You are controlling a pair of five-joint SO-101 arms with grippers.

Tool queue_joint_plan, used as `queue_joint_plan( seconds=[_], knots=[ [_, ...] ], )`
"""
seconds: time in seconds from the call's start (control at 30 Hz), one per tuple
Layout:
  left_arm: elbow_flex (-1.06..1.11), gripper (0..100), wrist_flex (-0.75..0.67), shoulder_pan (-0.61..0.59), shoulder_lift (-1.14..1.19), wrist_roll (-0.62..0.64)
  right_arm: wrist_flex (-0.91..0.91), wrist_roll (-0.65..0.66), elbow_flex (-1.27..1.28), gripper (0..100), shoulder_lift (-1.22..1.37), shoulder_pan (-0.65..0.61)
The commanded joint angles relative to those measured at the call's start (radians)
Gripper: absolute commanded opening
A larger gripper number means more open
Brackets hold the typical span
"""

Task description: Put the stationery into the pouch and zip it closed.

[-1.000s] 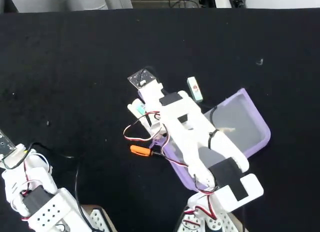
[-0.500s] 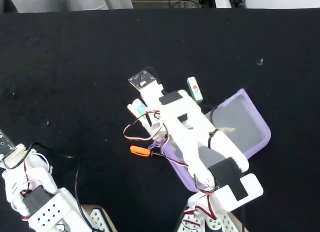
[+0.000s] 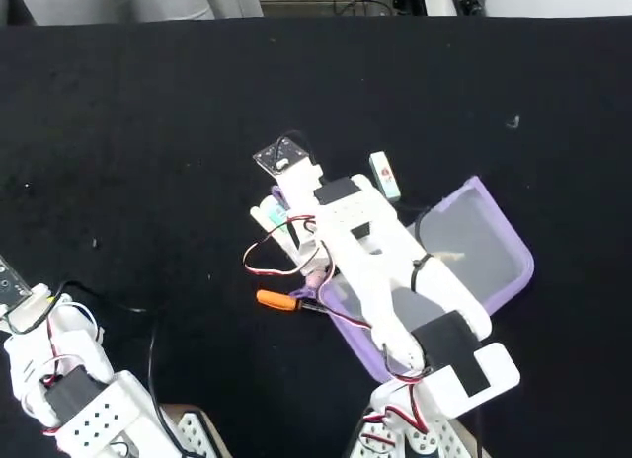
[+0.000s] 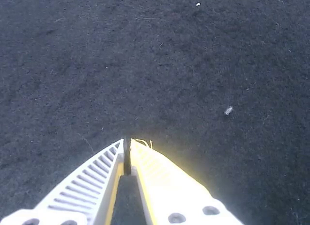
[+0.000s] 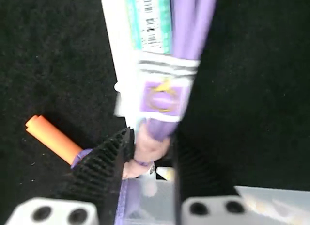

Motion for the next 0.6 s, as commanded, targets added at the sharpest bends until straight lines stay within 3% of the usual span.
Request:
queue_joint_plan(
  seconds=[0.0, 0.27, 0.57],
  knots=[
    [0.024, 3, 0.002, 0.01, -0.003, -0.002, 0.008, 0.002, -0.051, 1.7, -0.07, 0.021],
    [0.024, 3, 0.002, 0.01, -0.003, -0.002, 0.041, 0.0, -0.11, 1.7, -0.07, 0.02],
    [0.024, 3, 0.002, 0.01, -0.003, -0.002, 0.245, 0.0, -0.414, 1.1, -0.07, 0.015]
  ],
)
